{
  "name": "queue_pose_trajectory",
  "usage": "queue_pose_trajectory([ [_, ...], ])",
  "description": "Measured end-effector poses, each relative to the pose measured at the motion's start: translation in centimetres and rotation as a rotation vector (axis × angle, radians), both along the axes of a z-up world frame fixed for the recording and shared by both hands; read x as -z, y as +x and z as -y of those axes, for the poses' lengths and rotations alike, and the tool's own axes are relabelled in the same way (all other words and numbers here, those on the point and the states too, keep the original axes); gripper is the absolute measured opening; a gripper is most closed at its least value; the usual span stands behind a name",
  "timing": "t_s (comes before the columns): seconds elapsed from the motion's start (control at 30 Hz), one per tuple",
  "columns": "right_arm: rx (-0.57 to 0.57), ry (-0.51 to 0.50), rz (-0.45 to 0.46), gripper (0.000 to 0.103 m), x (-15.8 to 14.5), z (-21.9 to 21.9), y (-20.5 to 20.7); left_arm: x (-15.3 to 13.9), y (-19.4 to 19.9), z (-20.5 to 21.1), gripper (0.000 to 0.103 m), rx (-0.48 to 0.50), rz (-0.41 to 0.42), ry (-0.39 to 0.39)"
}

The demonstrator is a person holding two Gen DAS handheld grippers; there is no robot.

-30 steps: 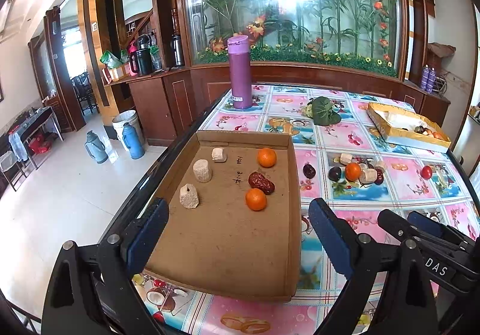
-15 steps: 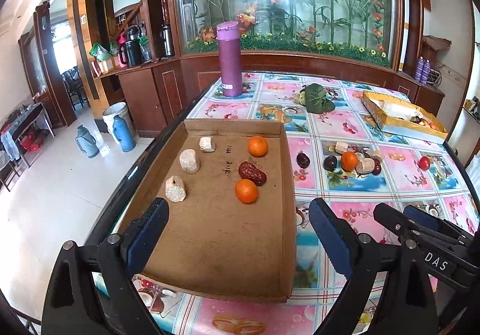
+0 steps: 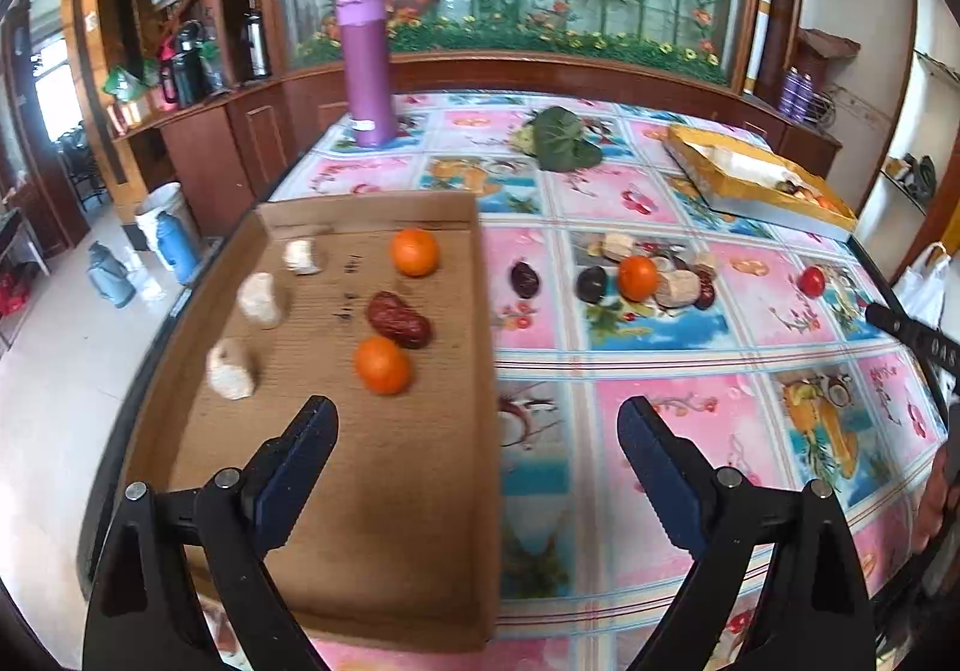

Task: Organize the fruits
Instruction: 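Withdraw both open tools from the tray, then grasp a round tan cake with the left tool while the right tool grasps a red date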

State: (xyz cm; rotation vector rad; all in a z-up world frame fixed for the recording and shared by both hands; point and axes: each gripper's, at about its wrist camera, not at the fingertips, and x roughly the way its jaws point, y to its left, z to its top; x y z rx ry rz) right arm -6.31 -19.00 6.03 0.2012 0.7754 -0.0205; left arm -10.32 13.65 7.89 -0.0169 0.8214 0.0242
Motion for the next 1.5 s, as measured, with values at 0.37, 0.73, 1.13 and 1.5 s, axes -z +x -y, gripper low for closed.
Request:
queue_pose_trajectory([
  [0.37, 0.064, 0.104, -0.089, 0.079, 1.0, 5.0, 6.9, 1.5, 3.5, 4.9, 0.094, 0.137, -0.093, -0.087],
  [0.73, -0.236, 0.077, -0.094, 0.06, 2.7, -8.2, 12.3, 2.7, 3.5, 4.1, 0.094, 0.088, -0.13, -0.114],
  [1.13, -0.604, 0.294, -0.291, 0.032, 4.4, -8.8, 7.6, 3.1, 2.7, 3.4, 0.094, 0.137, -0.129, -0.162],
  [1.5, -0.252, 0.241, -0.129, 0.055, 3.2, 1.7, 5.7, 3.8, 1.9, 7.0, 0.094, 0.26, -0.143, -0.186],
])
